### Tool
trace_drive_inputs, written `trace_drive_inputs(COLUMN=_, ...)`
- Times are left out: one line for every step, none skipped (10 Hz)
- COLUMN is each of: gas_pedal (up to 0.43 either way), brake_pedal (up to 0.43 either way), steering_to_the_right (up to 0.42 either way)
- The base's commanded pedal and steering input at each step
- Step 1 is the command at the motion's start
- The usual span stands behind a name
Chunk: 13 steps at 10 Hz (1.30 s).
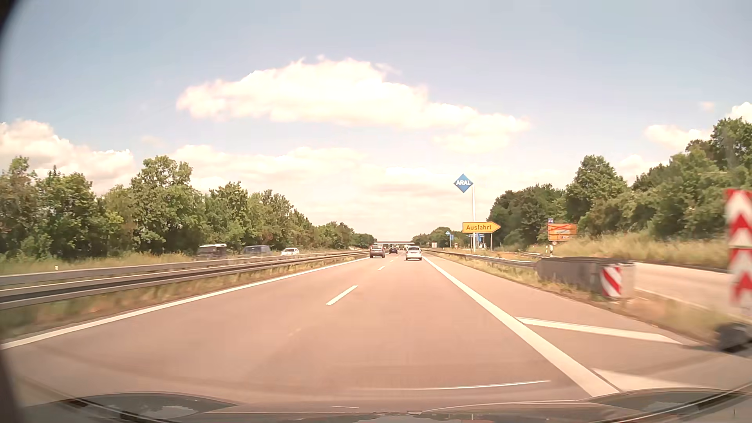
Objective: Follow the waypoints while adhering to traffic rules and regulations
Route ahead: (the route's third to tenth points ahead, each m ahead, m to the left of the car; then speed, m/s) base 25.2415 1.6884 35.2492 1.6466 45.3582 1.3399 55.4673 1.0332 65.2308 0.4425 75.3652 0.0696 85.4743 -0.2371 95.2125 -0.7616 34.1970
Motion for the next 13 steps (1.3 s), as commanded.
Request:
trace_drive_inputs(gas_pedal=0.398, brake_pedal=0.012, steering_to_the_right=-0.007)
trace_drive_inputs(gas_pedal=0.409, brake_pedal=0.012, steering_to_the_right=-0.007)
trace_drive_inputs(gas_pedal=0.409, brake_pedal=0.012, steering_to_the_right=-0.007)
trace_drive_inputs(gas_pedal=0.409, brake_pedal=0.012, steering_to_the_right=-0.007)
trace_drive_inputs(gas_pedal=0.409, brake_pedal=0.012, steering_to_the_right=-0.007)
trace_drive_inputs(gas_pedal=0.409, brake_pedal=0.012, steering_to_the_right=-0.007)
trace_drive_inputs(gas_pedal=0.409, brake_pedal=0.012, steering_to_the_right=-0.007)
trace_drive_inputs(gas_pedal=0.409, brake_pedal=0.012, steering_to_the_right=-0.007)
trace_drive_inputs(gas_pedal=0.409, brake_pedal=0.012, steering_to_the_right=-0.007)
trace_drive_inputs(gas_pedal=0.409, brake_pedal=0.006, steering_to_the_right=-0.007)
trace_drive_inputs(gas_pedal=0.409, brake_pedal=0.012, steering_to_the_right=-0.007)
trace_drive_inputs(gas_pedal=0.409, brake_pedal=0.012, steering_to_the_right=-0.005)
trace_drive_inputs(gas_pedal=0.409, brake_pedal=0.012, steering_to_the_right=-0.003)
